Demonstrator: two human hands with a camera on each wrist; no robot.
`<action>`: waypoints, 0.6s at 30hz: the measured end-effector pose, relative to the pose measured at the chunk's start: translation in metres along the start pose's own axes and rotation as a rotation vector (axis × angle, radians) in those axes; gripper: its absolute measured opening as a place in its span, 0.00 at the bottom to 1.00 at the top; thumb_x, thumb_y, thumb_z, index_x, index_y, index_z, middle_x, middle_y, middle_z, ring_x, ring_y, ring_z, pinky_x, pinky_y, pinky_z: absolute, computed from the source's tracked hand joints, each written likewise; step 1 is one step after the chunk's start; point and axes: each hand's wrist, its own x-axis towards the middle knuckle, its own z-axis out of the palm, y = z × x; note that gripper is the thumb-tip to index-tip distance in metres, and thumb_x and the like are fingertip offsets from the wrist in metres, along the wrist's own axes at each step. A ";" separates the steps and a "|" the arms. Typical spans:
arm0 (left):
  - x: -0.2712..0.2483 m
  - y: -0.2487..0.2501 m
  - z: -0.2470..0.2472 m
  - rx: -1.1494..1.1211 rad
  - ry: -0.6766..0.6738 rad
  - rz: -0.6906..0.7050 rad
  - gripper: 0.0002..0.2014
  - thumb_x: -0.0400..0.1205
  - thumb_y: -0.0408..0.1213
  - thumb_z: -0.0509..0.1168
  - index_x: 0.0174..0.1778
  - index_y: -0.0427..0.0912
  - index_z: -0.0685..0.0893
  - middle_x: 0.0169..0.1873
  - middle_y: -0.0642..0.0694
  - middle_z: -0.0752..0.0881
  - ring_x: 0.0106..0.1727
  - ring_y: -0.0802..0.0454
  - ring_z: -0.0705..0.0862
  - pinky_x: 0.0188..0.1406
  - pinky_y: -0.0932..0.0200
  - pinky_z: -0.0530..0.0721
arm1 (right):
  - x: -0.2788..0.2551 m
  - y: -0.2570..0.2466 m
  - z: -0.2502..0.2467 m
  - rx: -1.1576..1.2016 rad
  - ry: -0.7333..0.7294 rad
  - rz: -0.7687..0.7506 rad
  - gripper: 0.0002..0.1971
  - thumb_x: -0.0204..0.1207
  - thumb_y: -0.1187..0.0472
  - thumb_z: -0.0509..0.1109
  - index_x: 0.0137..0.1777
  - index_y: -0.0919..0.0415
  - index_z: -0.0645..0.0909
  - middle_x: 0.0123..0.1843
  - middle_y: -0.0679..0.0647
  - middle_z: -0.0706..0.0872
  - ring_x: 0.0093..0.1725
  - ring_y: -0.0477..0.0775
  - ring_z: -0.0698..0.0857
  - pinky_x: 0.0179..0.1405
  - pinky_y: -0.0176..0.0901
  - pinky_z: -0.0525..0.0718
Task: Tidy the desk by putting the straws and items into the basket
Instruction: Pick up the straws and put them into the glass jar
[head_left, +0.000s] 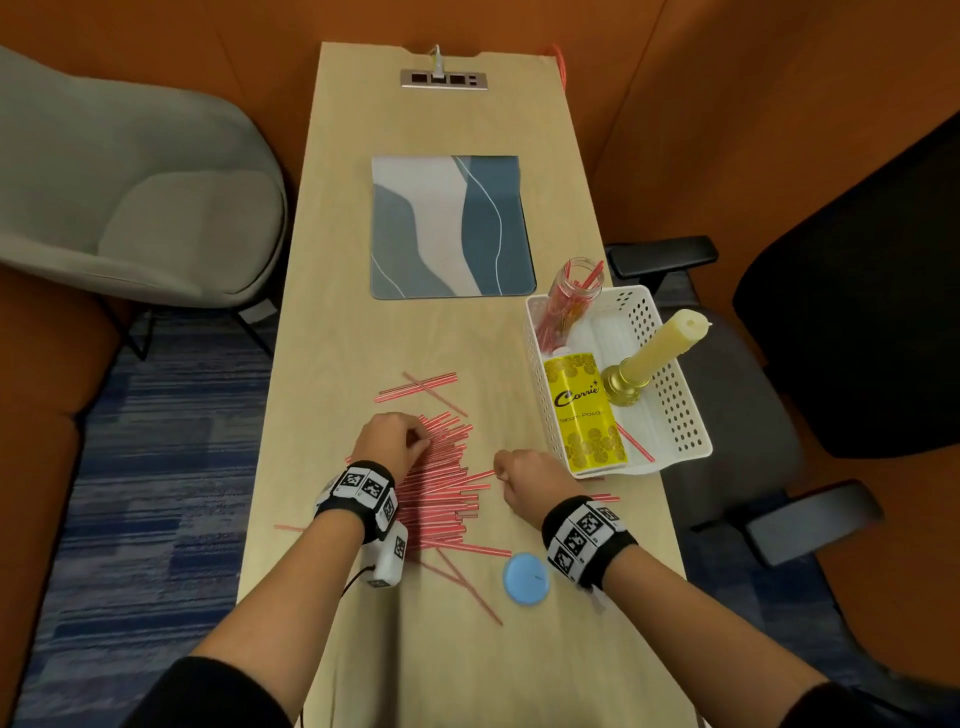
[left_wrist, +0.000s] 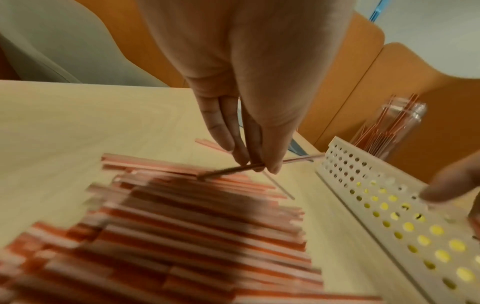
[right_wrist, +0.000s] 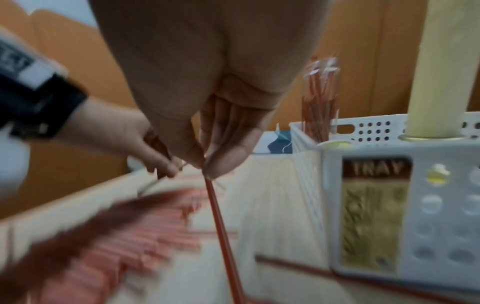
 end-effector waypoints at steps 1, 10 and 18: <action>0.001 0.002 -0.004 -0.033 0.015 0.007 0.01 0.77 0.40 0.76 0.40 0.50 0.91 0.37 0.55 0.89 0.40 0.55 0.86 0.49 0.55 0.87 | -0.003 -0.001 -0.010 0.084 0.062 -0.021 0.15 0.79 0.66 0.63 0.63 0.57 0.81 0.51 0.56 0.88 0.50 0.60 0.86 0.46 0.47 0.81; 0.029 0.091 -0.080 -0.508 0.336 0.174 0.08 0.77 0.35 0.75 0.48 0.50 0.86 0.35 0.55 0.90 0.36 0.66 0.86 0.40 0.74 0.81 | -0.014 0.023 -0.198 0.641 0.987 -0.054 0.09 0.77 0.64 0.75 0.56 0.58 0.89 0.44 0.47 0.90 0.39 0.40 0.86 0.45 0.26 0.83; 0.052 0.185 -0.140 -0.713 0.464 0.437 0.13 0.80 0.33 0.71 0.58 0.45 0.79 0.35 0.50 0.91 0.37 0.55 0.90 0.46 0.63 0.87 | 0.041 0.067 -0.242 0.598 1.084 -0.005 0.07 0.78 0.65 0.72 0.54 0.58 0.87 0.44 0.49 0.89 0.42 0.44 0.87 0.47 0.40 0.89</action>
